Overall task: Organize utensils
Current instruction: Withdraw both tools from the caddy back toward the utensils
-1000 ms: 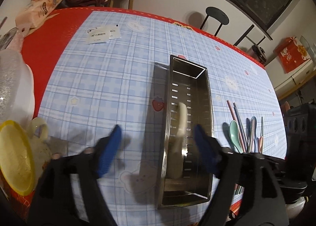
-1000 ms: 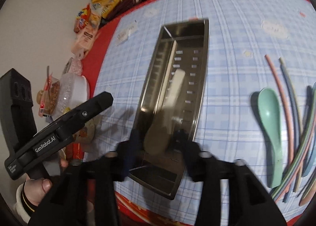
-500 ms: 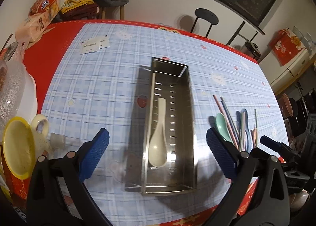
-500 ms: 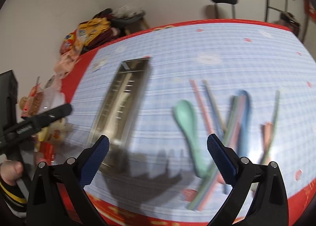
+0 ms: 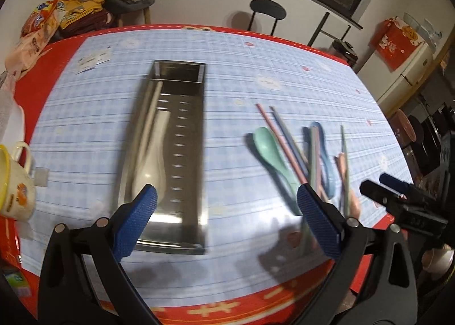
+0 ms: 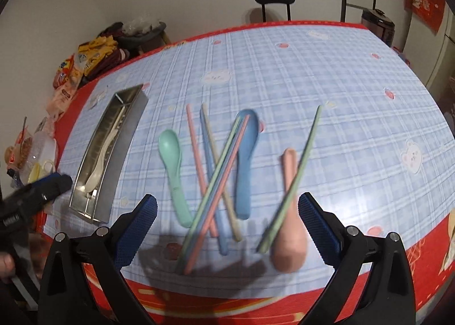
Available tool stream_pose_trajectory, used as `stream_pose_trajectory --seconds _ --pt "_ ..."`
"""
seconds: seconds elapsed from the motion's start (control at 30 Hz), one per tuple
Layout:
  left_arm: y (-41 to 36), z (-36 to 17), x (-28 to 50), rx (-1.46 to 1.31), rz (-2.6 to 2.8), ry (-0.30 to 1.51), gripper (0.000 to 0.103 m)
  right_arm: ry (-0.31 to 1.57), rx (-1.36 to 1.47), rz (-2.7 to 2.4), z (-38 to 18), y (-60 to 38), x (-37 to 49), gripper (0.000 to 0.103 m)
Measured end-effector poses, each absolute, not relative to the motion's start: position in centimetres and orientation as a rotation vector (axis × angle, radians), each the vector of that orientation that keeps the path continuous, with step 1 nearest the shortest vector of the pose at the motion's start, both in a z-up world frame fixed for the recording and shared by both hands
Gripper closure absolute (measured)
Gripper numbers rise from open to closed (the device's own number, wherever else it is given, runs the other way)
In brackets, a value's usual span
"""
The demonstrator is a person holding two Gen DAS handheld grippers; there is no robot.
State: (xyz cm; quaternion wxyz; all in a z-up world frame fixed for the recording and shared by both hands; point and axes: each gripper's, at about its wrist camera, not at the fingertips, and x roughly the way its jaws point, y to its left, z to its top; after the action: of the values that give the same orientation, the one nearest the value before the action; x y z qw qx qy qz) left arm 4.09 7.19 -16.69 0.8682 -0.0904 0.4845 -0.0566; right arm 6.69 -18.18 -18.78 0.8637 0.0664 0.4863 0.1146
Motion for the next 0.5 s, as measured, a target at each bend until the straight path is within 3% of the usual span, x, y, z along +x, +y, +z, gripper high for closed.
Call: stream_pose_trajectory --seconds 0.5 --pt "0.4 -19.1 4.3 -0.215 -0.015 1.131 0.006 1.120 0.109 0.305 -21.9 -24.3 8.8 0.006"
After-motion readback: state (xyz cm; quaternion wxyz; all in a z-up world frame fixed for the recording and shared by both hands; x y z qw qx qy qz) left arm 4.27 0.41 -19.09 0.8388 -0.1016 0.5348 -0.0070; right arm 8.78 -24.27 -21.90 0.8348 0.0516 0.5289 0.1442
